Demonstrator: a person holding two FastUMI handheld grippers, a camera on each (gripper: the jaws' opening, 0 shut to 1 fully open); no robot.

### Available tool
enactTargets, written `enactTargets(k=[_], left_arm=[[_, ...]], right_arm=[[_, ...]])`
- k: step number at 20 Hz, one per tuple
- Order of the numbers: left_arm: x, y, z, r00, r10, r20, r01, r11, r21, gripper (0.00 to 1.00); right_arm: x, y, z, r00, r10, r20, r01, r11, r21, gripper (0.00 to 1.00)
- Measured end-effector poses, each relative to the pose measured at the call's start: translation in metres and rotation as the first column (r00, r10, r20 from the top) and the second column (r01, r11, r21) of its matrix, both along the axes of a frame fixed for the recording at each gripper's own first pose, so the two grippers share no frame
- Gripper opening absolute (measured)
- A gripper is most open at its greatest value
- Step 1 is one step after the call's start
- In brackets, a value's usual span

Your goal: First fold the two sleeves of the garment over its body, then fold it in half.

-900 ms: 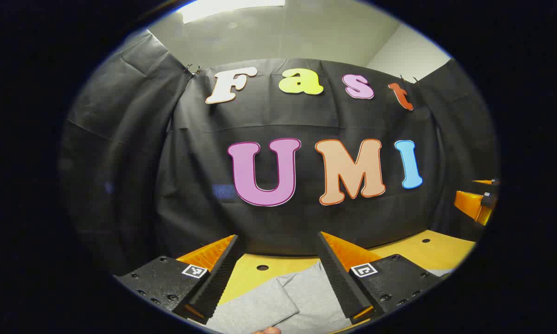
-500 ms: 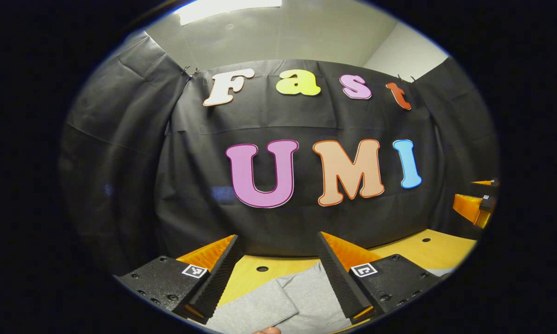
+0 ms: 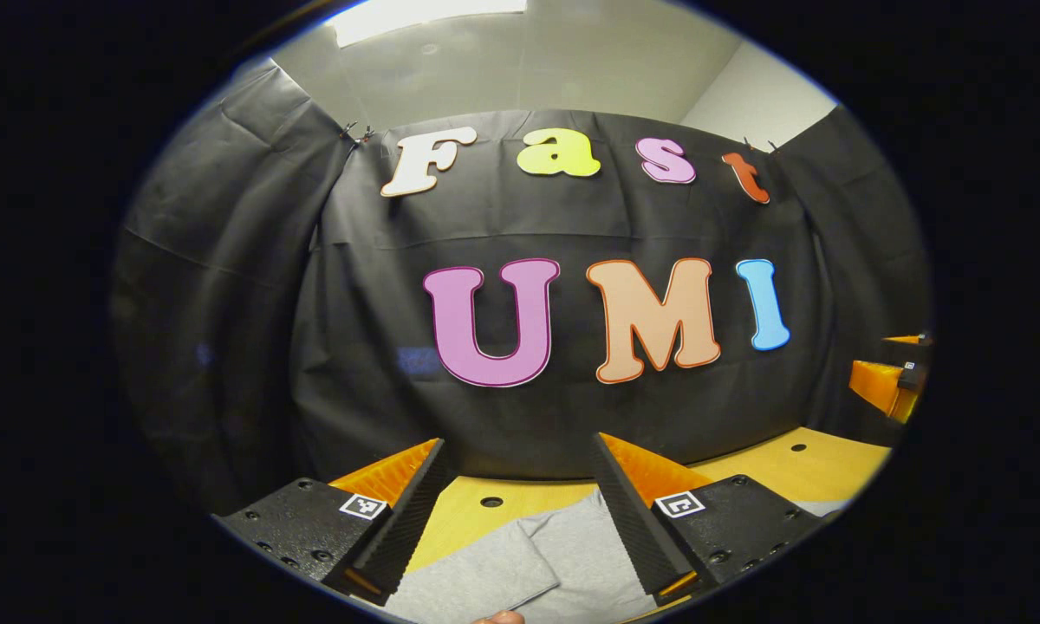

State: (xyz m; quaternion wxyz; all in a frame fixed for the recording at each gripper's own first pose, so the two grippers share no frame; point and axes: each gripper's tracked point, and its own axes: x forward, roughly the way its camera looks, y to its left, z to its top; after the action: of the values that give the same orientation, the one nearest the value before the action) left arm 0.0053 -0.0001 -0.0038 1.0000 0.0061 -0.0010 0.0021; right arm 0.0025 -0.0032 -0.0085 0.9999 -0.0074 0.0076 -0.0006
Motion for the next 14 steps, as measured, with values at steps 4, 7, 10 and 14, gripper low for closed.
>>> enactTargets(k=[4, 7, 10, 14], left_arm=[[0.001, -0.001, -0.001, 1.000, -0.002, 0.002, 0.002, 1.000, 0.000, 0.96], [0.003, -0.003, 0.000, 1.000, -0.010, 0.007, 0.010, 1.000, 0.002, 0.96], [0.006, -0.007, -0.001, 1.000, -0.020, 0.008, 0.020, 1.000, -0.005, 0.96], [0.008, -0.011, -0.002, 0.999, -0.033, 0.004, 0.033, 0.999, -0.005, 0.96]], right_arm=[[0.000, -0.005, -0.003, 1.000, -0.008, -0.001, 0.008, 1.000, -0.006, 1.00], [0.000, -0.024, -0.007, 0.999, -0.036, -0.013, 0.036, 0.999, -0.023, 1.00], [-0.001, -0.053, -0.016, 0.996, -0.086, -0.031, 0.085, 0.996, -0.037, 1.00], [-0.003, -0.093, -0.029, 0.986, -0.153, -0.060, 0.148, 0.986, -0.075, 0.96]])
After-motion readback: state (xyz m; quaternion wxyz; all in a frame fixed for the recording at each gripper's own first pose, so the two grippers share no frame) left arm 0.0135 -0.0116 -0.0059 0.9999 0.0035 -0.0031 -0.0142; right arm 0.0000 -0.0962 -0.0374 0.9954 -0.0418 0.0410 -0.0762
